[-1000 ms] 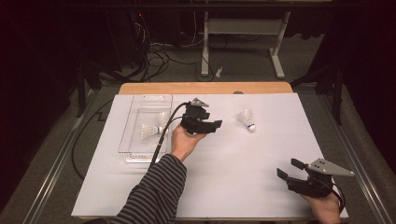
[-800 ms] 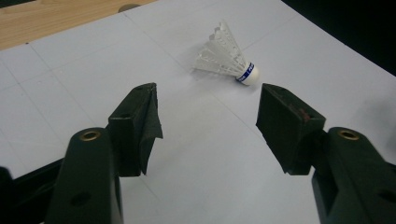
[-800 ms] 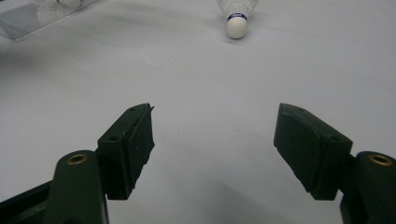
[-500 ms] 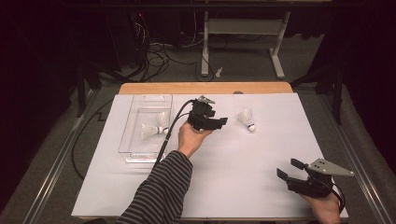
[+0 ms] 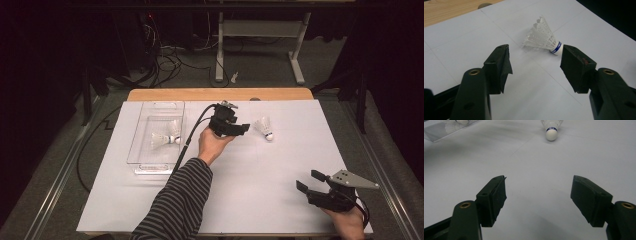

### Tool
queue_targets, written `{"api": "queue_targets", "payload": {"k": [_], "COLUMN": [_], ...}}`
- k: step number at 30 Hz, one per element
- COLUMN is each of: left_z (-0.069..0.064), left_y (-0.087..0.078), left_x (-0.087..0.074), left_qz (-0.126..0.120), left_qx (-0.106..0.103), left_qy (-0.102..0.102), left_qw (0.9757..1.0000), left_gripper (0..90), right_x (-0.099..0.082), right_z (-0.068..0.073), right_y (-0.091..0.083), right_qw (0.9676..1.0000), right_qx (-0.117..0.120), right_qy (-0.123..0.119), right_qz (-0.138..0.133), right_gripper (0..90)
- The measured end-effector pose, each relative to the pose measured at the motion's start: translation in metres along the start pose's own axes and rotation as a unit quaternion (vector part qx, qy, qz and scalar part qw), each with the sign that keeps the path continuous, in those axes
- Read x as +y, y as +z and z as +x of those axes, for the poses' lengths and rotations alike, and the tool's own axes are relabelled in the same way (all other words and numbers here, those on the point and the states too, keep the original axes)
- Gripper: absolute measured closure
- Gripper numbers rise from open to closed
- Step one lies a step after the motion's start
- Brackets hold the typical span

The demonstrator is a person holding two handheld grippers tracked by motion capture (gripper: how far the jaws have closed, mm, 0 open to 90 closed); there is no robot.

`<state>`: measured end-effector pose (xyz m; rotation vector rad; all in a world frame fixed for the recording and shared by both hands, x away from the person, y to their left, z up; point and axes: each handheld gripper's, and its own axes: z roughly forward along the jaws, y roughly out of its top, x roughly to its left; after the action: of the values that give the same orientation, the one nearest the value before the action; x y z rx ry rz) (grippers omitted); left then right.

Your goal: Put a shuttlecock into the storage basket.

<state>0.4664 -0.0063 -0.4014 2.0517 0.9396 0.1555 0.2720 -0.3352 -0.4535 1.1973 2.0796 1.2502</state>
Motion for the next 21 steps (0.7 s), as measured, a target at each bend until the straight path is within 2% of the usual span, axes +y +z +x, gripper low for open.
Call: {"api": "queue_targets", "payload": {"k": [11,21], "left_z": [0.000,0.006], "left_y": [0.018,0.029], "left_x": [0.011,0.012], "left_qz": [0.010,0.005], "left_qx": [-0.002,-0.002], "left_qy": [0.001,-0.011], "left_qw": [0.9999,0.9999], "left_gripper": [41.1,41.3], "right_x": [0.000,0.000], "right_z": [0.000,0.000], "right_y": [0.000,0.000], "right_qw": [1.0000,1.0000], "right_qx": [0.003,0.004], "right_qy": [0.001,0.000], "right_qz": [0.000,0.000], "right_gripper": [28.9,28.9]}}
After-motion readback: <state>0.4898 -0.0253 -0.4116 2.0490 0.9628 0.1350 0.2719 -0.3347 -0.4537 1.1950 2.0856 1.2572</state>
